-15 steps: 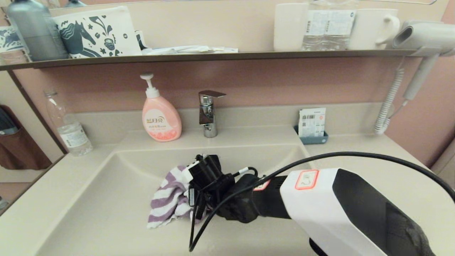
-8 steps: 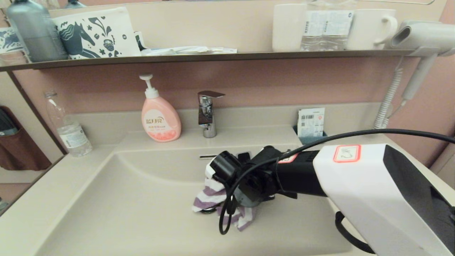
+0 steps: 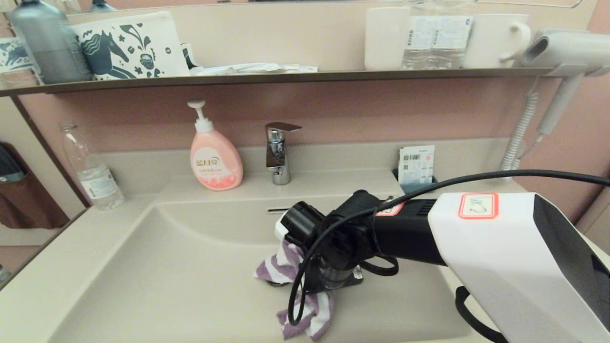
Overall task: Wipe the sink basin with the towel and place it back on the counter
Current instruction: Wipe the sink
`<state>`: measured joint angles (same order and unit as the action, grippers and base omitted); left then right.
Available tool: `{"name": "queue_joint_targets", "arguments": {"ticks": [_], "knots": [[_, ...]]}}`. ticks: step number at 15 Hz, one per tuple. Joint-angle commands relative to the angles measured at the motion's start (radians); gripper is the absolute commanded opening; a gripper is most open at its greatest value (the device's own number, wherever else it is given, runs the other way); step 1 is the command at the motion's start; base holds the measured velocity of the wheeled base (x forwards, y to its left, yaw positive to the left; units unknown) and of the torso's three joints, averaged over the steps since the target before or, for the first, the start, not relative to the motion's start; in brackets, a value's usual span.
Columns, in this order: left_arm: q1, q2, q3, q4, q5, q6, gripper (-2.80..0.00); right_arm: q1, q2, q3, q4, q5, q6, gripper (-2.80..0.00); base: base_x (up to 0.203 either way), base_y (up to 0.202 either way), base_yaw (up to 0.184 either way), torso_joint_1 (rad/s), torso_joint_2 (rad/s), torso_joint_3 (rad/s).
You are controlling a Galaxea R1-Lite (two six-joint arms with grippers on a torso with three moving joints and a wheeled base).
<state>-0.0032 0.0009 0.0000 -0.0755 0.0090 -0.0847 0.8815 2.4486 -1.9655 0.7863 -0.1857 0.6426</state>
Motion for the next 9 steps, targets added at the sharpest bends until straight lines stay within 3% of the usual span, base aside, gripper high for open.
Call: {"name": "queue_joint_targets", "arguments": {"ticks": [1, 4, 9], "knots": [[0.0, 0.001, 0.0, -0.001, 0.0, -0.001, -2.8, 0.023, 0.039, -0.002, -0.081, 0.021, 0.002, -2.8, 0.0, 0.0, 0.0, 0.0, 0.0, 0.0], [0.0, 0.001, 0.0, -0.001, 0.0, -0.001, -2.8, 0.054, 0.041, -0.003, -0.209, 0.172, 0.0, -2.8, 0.0, 0.0, 0.0, 0.0, 0.0, 0.0], [0.0, 0.001, 0.0, -0.001, 0.0, -0.001, -2.8, 0.08, 0.037, -0.002, -0.455, 0.183, -0.02, -2.8, 0.0, 0.0, 0.0, 0.0, 0.0, 0.0]]}}
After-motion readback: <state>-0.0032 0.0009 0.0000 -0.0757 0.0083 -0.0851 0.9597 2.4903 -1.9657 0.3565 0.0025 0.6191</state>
